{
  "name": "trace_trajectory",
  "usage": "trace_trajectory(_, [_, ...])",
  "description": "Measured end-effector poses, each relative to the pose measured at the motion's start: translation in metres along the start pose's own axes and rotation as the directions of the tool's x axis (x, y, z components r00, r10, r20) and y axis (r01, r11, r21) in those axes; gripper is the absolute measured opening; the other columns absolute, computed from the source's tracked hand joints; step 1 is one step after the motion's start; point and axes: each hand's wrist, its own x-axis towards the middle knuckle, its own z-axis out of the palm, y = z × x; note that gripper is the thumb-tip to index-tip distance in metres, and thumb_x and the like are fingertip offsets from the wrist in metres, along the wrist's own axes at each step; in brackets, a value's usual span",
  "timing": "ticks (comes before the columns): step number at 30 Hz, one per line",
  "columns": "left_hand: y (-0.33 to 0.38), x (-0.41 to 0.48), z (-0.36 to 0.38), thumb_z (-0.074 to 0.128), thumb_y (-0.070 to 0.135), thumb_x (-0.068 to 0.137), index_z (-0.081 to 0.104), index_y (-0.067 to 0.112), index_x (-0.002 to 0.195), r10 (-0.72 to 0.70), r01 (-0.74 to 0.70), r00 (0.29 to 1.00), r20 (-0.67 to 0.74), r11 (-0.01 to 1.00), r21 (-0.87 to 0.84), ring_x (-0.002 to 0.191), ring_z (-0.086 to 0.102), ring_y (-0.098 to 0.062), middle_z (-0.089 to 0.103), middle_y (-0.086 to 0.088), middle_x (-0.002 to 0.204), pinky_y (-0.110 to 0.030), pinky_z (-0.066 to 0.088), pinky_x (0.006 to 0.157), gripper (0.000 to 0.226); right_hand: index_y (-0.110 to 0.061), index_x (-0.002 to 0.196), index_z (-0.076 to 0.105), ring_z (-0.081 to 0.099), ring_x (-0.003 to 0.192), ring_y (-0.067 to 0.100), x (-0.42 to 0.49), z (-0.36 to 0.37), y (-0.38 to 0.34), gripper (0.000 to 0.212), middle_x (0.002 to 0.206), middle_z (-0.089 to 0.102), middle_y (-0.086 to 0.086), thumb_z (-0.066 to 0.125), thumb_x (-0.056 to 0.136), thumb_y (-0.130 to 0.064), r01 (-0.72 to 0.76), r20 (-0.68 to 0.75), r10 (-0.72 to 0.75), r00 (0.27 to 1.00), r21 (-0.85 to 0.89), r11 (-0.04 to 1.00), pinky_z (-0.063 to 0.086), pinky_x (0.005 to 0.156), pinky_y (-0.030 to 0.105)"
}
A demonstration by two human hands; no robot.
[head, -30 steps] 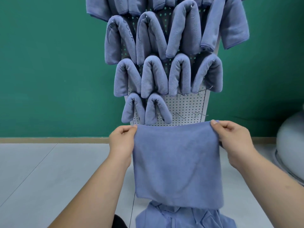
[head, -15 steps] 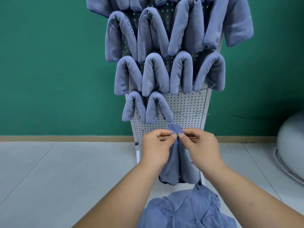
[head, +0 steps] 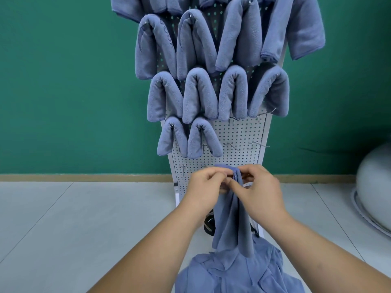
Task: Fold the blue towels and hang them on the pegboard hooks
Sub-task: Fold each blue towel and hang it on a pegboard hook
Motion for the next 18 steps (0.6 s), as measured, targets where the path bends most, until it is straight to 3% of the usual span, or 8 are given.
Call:
trace_trajectory(3, [0.005, 0.001, -0.006, 0.053, 0.0, 0.099, 0.072, 0.009, 0.113, -0.024, 0.026, 0.997, 0.068, 0.999, -0.031, 0.095, 0.078, -0.024, 0.081, -0.01, 0.099, -0.039, 0.061, 0.097, 0.025, -0.031, 0.094, 0.077, 0.066, 0.083, 0.0, 0.006, -0.005, 0.006, 0.011, 0.092, 0.071, -0.015, 0.083, 0.086, -0.027, 0.014, -0.001, -0.014, 1.0, -0.032, 0.999, 0.057, 0.08, 0.028])
trace_trajectory(5, [0.004, 0.003, -0.014, 0.054, -0.002, 0.097, 0.065, 0.014, 0.122, -0.035, 0.032, 0.997, 0.076, 0.999, 0.037, 0.095, 0.079, -0.025, 0.081, -0.007, 0.098, -0.036, 0.061, 0.09, 0.031, -0.029, 0.094, 0.078, 0.067, 0.084, 0.0, 0.008, -0.009, 0.006, 0.009, 0.093, 0.072, -0.016, 0.078, 0.09, -0.021, 0.029, 0.018, -0.028, 0.999, -0.033, 0.999, 0.058, 0.081, 0.031])
trace_trajectory(7, [-0.007, 0.011, -0.027, 0.056, 0.005, 0.095, 0.064, 0.029, 0.129, 0.01, -0.026, 0.999, 0.052, 0.946, 0.324, 0.087, 0.077, -0.019, 0.08, 0.002, 0.093, -0.037, 0.061, 0.079, 0.042, -0.029, 0.096, 0.078, 0.068, 0.086, 0.002, 0.01, -0.013, 0.006, 0.012, 0.095, 0.072, -0.015, 0.074, 0.093, -0.018, 0.045, 0.044, -0.044, 0.998, -0.018, 0.999, 0.058, 0.082, 0.03])
trace_trajectory(9, [-0.016, 0.016, -0.04, 0.06, 0.015, 0.094, 0.063, 0.042, 0.132, 0.057, -0.095, 0.995, 0.08, 0.78, 0.619, 0.078, 0.07, -0.009, 0.074, 0.01, 0.086, -0.033, 0.059, 0.072, 0.046, -0.028, 0.097, 0.078, 0.068, 0.087, 0.003, 0.012, -0.02, 0.006, 0.012, 0.097, 0.072, -0.015, 0.073, 0.095, -0.017, 0.074, 0.083, -0.074, 0.994, -0.005, 0.997, 0.058, 0.084, 0.029])
trace_trajectory(11, [-0.018, 0.018, -0.049, 0.063, 0.024, 0.095, 0.061, 0.048, 0.132, 0.068, -0.117, 0.993, 0.096, 0.664, 0.739, 0.077, 0.066, -0.007, 0.07, 0.013, 0.084, -0.034, 0.059, 0.077, 0.044, -0.03, 0.097, 0.076, 0.069, 0.087, 0.004, 0.016, -0.027, 0.008, 0.015, 0.098, 0.071, -0.015, 0.074, 0.096, -0.016, 0.111, 0.117, -0.113, 0.987, 0.017, 0.994, 0.058, 0.085, 0.028])
trace_trajectory(15, [-0.016, 0.019, -0.053, 0.071, 0.038, 0.093, 0.051, 0.056, 0.135, 0.1, -0.165, 0.986, 0.132, 0.681, 0.714, 0.077, 0.065, -0.004, 0.069, 0.017, 0.088, -0.036, 0.06, 0.081, 0.05, -0.035, 0.094, 0.075, 0.069, 0.091, 0.007, 0.021, -0.044, 0.015, 0.022, 0.097, 0.072, -0.016, 0.074, 0.096, -0.013, 0.109, 0.16, -0.124, 0.979, 0.096, 0.989, 0.057, 0.084, 0.023])
trace_trajectory(18, [-0.017, 0.02, -0.049, 0.076, 0.042, 0.09, 0.055, 0.054, 0.124, 0.142, -0.233, 0.972, 0.187, 0.675, 0.7, 0.078, 0.065, -0.006, 0.067, 0.014, 0.091, -0.036, 0.059, 0.08, 0.042, -0.036, 0.094, 0.076, 0.07, 0.09, 0.008, 0.022, -0.05, 0.018, 0.023, 0.096, 0.073, -0.016, 0.075, 0.096, -0.013, 0.093, 0.201, -0.116, 0.973, 0.123, 0.988, 0.056, 0.083, 0.022])
